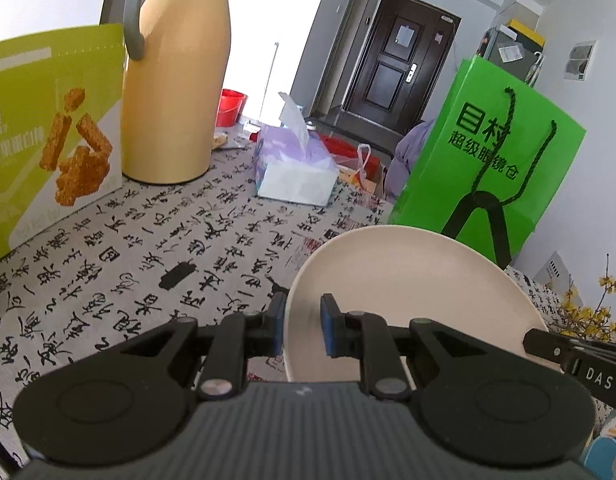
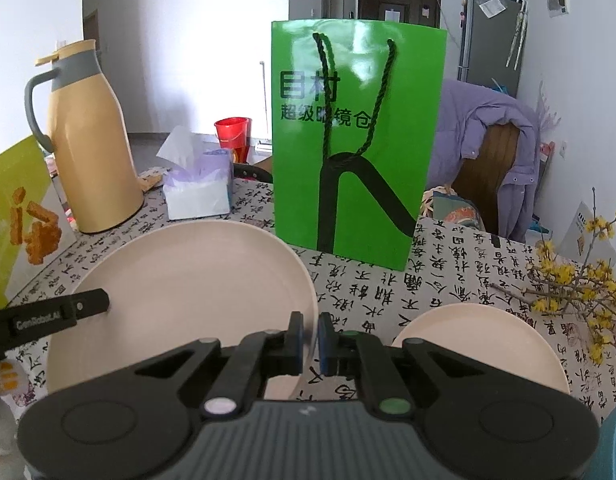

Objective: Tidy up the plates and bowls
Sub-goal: 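Lift both gripped cream plates upright off the table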

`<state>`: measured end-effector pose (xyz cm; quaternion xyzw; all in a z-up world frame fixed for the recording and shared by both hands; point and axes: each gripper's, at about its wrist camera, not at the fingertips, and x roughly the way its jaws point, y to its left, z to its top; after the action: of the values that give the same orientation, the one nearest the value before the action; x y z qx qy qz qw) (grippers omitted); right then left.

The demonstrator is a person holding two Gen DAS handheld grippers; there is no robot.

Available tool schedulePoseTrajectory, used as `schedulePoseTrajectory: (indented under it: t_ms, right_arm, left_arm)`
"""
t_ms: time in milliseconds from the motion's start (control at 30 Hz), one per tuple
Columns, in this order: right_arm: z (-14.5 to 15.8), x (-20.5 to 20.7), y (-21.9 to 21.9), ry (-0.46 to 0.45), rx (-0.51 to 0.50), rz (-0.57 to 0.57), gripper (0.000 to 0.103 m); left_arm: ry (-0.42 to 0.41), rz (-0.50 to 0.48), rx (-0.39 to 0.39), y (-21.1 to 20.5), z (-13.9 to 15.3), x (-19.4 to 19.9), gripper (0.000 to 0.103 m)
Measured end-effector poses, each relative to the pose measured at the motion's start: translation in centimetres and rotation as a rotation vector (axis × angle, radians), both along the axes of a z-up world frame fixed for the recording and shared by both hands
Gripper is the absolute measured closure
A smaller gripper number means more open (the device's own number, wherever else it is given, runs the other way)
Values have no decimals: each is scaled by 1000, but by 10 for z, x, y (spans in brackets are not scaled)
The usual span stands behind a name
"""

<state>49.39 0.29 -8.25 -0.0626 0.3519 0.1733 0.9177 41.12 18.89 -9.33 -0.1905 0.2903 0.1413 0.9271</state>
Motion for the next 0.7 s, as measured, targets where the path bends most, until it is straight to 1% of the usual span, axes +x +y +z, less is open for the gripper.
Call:
schedulePoseTrajectory:
  t_ms: [200, 367, 467, 700]
  right_arm:
    - [7, -4, -6, -11, 29, -3, 96]
    - [16, -9, -9, -29, 40, -5, 96]
    - [22, -12, -10, -36, 48, -2, 96]
    - [35, -18, -16, -56, 53, -9, 96]
  left_arm:
    - [-20, 0, 10, -4, 7, -4, 85]
    - [-49, -1, -8, -4, 15, -11, 85]
    - [-69, 1, 0, -6, 21, -15, 85]
    - [-84, -9, -18, -11, 30, -23, 85]
